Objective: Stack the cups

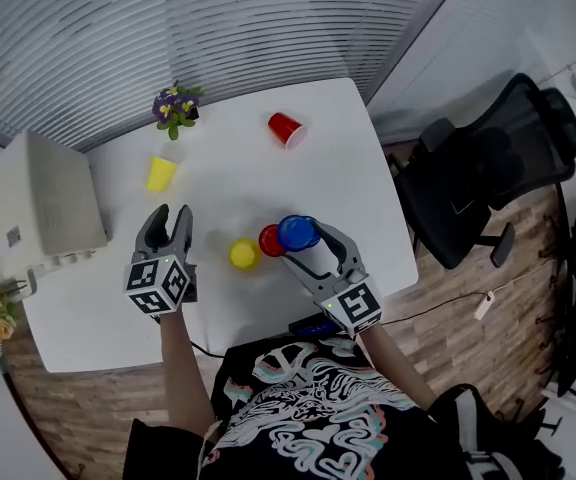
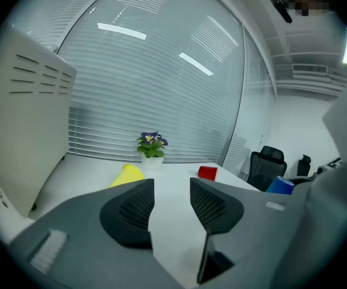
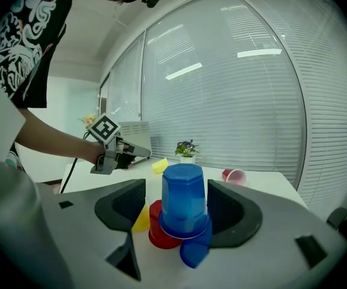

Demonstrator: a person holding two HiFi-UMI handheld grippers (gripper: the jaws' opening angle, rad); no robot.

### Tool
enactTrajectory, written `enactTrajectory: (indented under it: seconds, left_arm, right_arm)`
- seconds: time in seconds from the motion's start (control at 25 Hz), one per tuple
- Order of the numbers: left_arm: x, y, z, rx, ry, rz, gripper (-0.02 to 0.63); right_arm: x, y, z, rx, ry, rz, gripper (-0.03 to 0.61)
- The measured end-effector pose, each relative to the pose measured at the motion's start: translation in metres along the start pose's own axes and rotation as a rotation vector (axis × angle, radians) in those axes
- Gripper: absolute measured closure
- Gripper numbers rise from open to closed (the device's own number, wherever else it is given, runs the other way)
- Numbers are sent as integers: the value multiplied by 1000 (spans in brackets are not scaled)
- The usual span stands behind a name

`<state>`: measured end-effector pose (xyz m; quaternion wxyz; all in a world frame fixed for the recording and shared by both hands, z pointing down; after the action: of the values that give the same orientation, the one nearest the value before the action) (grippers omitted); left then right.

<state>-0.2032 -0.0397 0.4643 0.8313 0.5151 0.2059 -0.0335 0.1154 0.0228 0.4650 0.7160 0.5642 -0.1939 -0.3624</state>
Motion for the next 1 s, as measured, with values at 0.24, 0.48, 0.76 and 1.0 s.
enactTrajectory:
  seconds: [0.24, 0.48, 0.76, 1.0]
  left_arm:
    - [-46, -2, 17, -21, -105, 29, 405]
    - [-77, 5, 35, -40, -160, 83, 371]
    - [-97, 13, 57, -135, -182, 220, 347]
    - [-104, 16, 71, -141, -145, 211, 328]
  right_arm:
    - [-1, 1, -1, -24, 1, 20, 278]
    - [-1, 2, -1, -46, 14, 41, 278]
    - [-4, 2, -2, -69, 23, 42, 285]
    - [-3, 2, 1, -92, 43, 57, 287]
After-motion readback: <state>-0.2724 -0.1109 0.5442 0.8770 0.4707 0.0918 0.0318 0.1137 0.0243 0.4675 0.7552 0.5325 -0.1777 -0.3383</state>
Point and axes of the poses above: the fingertips, and each gripper's own axes: z forward along the fingers, x to its right, y out of its underside, the point moved 10 cm from there along -z, backward along the fingers, and after that the axes turned 10 degrees about -z, right-handed, at the moved point
